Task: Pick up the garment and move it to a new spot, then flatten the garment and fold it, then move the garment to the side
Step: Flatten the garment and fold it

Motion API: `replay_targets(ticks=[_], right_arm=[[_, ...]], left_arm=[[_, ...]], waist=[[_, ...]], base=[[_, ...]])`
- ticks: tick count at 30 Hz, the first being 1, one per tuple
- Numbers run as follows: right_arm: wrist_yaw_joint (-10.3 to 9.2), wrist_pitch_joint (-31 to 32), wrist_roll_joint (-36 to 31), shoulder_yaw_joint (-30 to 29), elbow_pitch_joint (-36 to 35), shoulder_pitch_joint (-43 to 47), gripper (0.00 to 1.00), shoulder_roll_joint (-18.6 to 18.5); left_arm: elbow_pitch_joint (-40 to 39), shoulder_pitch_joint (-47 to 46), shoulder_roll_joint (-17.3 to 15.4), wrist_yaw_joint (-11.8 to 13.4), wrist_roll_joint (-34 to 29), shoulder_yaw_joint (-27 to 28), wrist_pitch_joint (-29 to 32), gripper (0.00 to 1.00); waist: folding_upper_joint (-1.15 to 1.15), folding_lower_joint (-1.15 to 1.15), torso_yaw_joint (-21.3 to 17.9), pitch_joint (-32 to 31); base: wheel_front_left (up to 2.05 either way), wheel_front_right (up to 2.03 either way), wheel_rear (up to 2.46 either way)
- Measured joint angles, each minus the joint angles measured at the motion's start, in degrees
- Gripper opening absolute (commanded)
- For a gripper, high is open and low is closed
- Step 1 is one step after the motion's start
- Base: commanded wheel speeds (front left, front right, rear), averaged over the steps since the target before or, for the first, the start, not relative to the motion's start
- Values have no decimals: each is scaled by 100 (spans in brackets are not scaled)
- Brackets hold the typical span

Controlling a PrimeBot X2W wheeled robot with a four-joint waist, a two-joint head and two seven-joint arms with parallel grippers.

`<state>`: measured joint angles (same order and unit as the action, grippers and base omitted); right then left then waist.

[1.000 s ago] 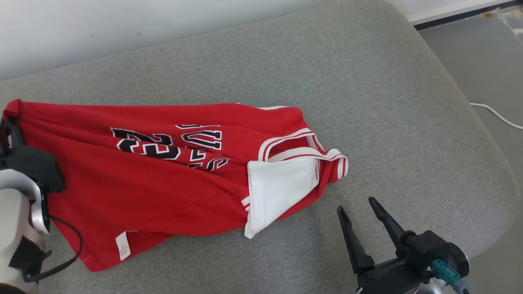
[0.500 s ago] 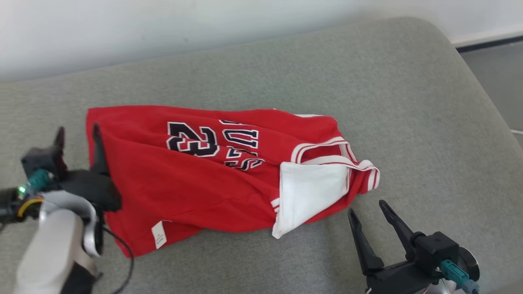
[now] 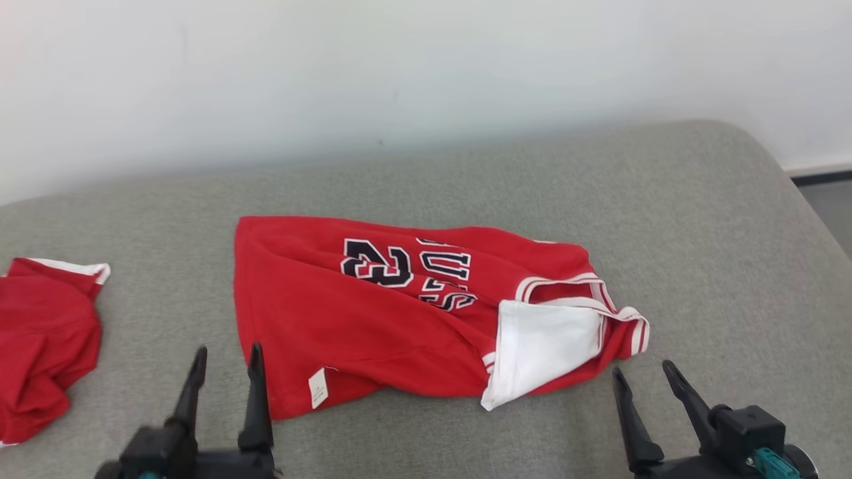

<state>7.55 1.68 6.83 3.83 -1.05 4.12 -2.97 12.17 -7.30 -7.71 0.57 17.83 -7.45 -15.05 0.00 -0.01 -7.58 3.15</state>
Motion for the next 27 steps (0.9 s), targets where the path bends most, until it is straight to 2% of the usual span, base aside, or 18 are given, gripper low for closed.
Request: replay_targets(ticks=[5, 6, 13, 24, 27], right_arm=[[0, -67, 31, -224, 88, 126, 100, 1], [0, -80, 75, -281, 156, 188, 100, 3], [0, -189, 244, -381, 448, 322, 100, 5], [0, -267, 320, -407, 622, 317, 100, 7], [0, -104, 375, -360, 703, 205, 100, 5]], left_arm=[[-579, 770, 209, -183, -214, 149, 0, 100], [-711, 995, 243, -288, -304, 203, 0, 100], [-944, 1648, 377, -477, -538, 396, 0, 100], [-1016, 1794, 460, -613, -683, 536, 0, 100], [-1018, 1796, 465, -620, -704, 558, 0, 100]], waist=[[0, 0, 195, -252], [0, 0, 267, -336], [0, 0, 444, -577], [0, 1, 603, -644], [1, 1, 582, -621]], base=[[0, 0, 0], [0, 0, 0], [0, 0, 0], [0, 0, 0], [0, 0, 0]])
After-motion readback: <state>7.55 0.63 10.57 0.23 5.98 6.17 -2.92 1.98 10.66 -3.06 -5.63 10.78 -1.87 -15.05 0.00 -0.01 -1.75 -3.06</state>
